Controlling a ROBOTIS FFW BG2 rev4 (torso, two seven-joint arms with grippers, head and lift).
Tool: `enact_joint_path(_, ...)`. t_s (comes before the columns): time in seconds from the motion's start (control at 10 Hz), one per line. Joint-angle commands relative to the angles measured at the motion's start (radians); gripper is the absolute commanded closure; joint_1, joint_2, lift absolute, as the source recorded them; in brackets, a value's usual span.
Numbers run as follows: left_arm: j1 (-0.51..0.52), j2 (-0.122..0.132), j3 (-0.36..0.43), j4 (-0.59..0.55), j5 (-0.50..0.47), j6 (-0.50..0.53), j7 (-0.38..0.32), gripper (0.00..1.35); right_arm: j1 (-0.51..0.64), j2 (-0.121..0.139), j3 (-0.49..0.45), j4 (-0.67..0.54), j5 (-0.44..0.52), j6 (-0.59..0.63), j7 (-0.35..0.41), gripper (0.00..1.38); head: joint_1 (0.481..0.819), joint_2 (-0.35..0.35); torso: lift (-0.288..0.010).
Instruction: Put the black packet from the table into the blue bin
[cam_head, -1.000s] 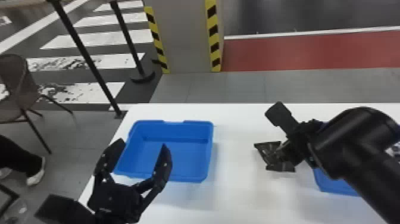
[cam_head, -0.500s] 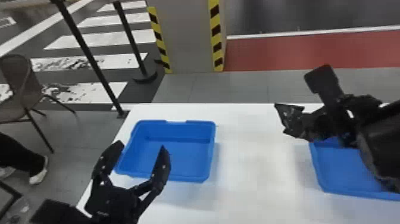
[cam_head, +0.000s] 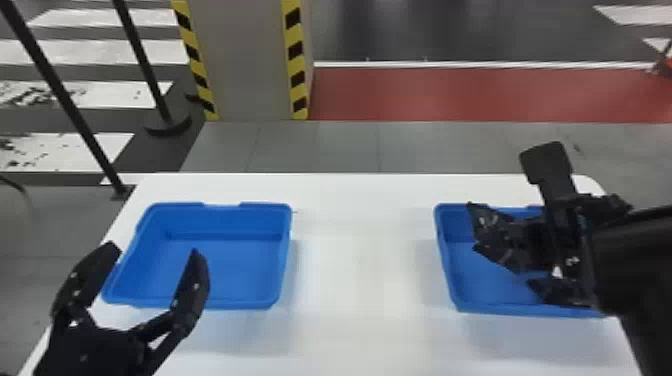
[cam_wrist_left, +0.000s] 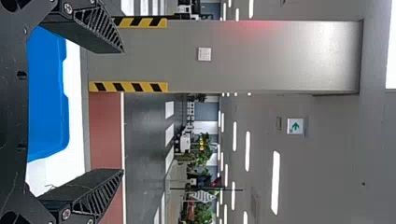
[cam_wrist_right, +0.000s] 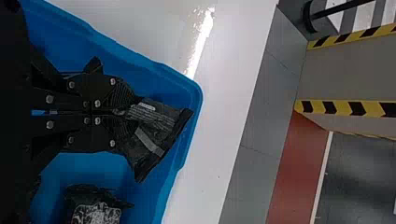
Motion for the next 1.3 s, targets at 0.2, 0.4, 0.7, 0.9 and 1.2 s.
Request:
enact_joint_path(0.2, 0.000, 0.000, -0.002, -0.001, 0.002, -0.007, 0.000, 0.11, 0.134, 0.009, -0.099, -0.087, -0.038, -0.184, 0.001, 0.04, 0.695, 0.017, -0.110)
enact_joint_path(0.4, 0.004, -0.003, 0.002, -0.001, 0.002, -0.012, 0.000, 0.11, 0.382, 0.049, -0.221, -0.281, -0.130, -0.478, -0.071, 0.12, 0.695, 0.010, -0.110)
enact_joint_path(0.7, 0.009, -0.006, 0.010, -0.001, 0.002, -0.022, 0.000, 0.11, 0.659, 0.095, -0.308, -0.391, -0.303, -1.006, -0.147, 0.13, 0.695, -0.006, -0.110)
enact_joint_path(0.9, 0.009, -0.006, 0.008, -0.001, 0.002, -0.019, 0.000, 0.11, 0.799, 0.109, -0.308, -0.396, -0.389, -1.274, -0.147, 0.15, 0.695, 0.016, -0.110)
enact_joint_path(1.2, 0.009, -0.005, 0.008, -0.004, 0.002, -0.022, 0.000, 0.11, 0.959, 0.135, -0.322, -0.436, -0.473, -1.340, -0.147, 0.15, 0.695, 0.039, -0.110)
